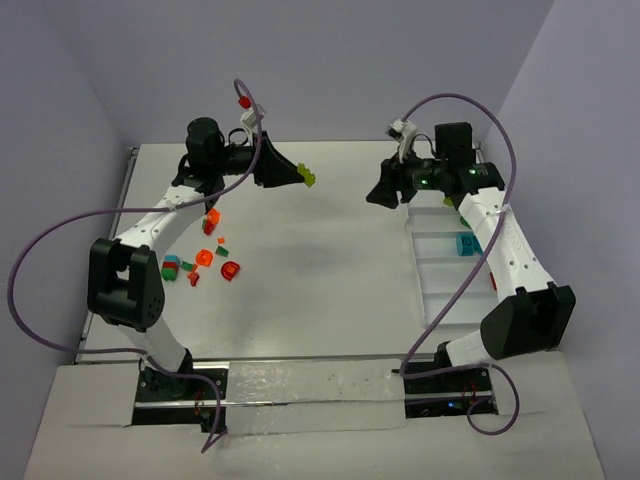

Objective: Sort the legos into containers by color

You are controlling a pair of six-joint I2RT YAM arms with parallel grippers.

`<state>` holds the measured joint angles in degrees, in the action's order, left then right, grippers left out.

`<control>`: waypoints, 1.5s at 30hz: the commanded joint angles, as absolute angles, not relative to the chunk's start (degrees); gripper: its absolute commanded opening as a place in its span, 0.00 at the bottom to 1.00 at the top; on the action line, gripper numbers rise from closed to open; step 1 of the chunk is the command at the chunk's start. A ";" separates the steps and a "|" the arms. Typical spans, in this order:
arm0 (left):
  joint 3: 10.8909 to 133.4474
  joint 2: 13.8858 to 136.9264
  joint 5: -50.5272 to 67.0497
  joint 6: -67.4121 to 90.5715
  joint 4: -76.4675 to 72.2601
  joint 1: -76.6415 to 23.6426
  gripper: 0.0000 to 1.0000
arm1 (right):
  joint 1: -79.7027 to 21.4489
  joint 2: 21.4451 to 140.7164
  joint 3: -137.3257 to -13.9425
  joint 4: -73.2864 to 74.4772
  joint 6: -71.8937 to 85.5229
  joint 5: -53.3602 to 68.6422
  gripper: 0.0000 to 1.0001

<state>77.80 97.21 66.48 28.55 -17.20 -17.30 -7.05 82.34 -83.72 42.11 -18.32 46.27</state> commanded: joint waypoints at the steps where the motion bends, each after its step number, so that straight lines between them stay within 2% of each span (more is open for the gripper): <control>1: 77.77 100.35 67.15 52.37 -36.91 -17.77 0.00 | -14.15 78.78 -83.15 26.87 -14.62 42.78 0.55; 5: 81.13 102.05 65.89 55.80 -35.18 -17.56 0.00 | -18.46 80.93 -86.24 23.87 -16.88 41.38 0.52; 11: 83.05 105.38 67.94 66.62 -46.23 -17.58 0.00 | -23.81 83.27 -88.05 19.08 -19.33 39.61 0.51; 24: 83.25 102.86 68.15 60.38 -40.39 -18.42 0.00 | -27.96 89.59 -94.63 19.28 -21.38 35.17 0.49; 36: 83.76 101.95 68.47 57.41 -37.22 -18.90 0.00 | -30.39 90.62 -94.94 19.38 -23.95 31.26 0.33; 38: 83.92 102.06 68.40 57.08 -36.71 -18.90 0.00 | -31.05 90.86 -94.75 19.49 -24.97 30.67 0.36; 40: 84.18 102.19 68.38 56.73 -36.15 -18.98 0.00 | -31.55 91.16 -94.97 19.75 -25.88 29.36 0.45; 45: 84.58 102.34 68.38 56.22 -35.24 -19.07 0.00 | -32.09 91.74 -95.43 20.02 -26.52 28.38 0.56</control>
<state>81.17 104.90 66.93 57.28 -35.12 -17.86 -30.76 90.45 -92.67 22.17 -24.85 29.45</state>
